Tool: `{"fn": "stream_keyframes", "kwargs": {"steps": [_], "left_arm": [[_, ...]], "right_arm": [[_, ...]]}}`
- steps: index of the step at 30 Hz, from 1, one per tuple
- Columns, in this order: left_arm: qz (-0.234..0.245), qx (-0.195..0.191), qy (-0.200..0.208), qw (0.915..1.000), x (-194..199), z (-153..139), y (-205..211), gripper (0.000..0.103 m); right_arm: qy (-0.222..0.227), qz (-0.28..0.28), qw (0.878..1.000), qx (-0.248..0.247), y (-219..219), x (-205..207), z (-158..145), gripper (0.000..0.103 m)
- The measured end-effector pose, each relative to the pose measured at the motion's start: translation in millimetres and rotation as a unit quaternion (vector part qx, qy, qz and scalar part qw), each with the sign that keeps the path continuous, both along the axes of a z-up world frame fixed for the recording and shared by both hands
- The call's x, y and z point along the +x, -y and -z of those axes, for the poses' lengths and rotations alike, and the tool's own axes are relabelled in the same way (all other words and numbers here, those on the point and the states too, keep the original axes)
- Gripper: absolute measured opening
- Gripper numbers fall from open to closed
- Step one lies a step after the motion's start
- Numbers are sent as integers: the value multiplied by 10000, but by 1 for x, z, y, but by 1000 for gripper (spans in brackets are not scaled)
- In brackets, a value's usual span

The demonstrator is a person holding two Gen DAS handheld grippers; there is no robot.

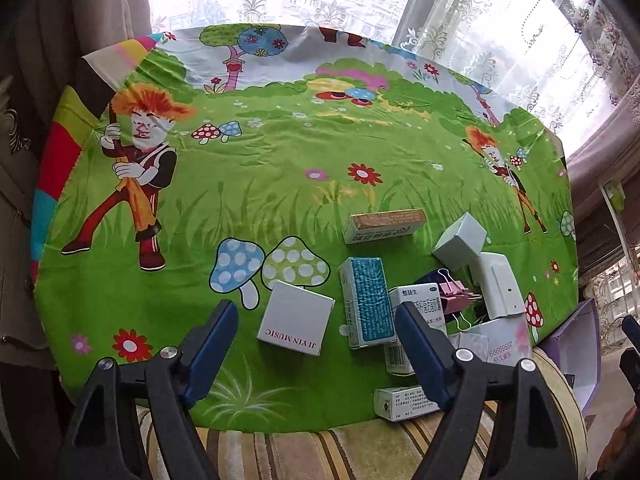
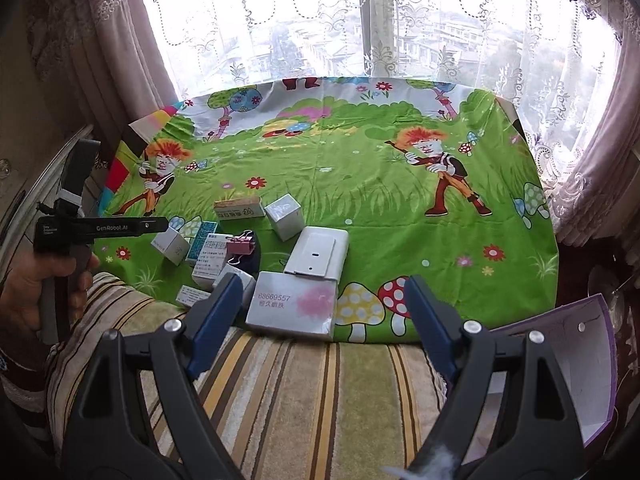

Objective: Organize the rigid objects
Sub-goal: 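Return the left tool to the pile and grasp the white JIYIN MUSIC box, then grasp the pink binder clip with the right tool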

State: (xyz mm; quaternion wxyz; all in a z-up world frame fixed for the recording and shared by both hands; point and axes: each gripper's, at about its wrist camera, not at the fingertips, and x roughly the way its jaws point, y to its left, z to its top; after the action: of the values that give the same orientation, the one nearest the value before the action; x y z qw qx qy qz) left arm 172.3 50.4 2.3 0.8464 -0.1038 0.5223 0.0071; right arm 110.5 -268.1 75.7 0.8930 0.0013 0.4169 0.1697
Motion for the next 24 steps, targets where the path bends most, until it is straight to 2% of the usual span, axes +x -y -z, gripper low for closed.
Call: {"fn": "stream_keyframes", "kwargs": {"steps": [6,9,12,14,24], "left_arm": [[47,13,-217,9998,2,38,-1,80],[18,-108,-394,9992,3,49,-4,69],[27,-95,-405,9991,4,51,-4,58],[48,-62,-403,9992,4,53,-3,48],[-90,-120,-180,9997,-6,51,-7,44]], "right_arm": [[-220,114,9992,326,-28,19,14,85],[-308,5,9992,264,-49,28,27,85],[-474,-137,9986,190,-70,37,40,85],[-625,-197,9976,226,-81,43,49,85],[-1002,-427,9940,-83,-125,72,75,85]]}}
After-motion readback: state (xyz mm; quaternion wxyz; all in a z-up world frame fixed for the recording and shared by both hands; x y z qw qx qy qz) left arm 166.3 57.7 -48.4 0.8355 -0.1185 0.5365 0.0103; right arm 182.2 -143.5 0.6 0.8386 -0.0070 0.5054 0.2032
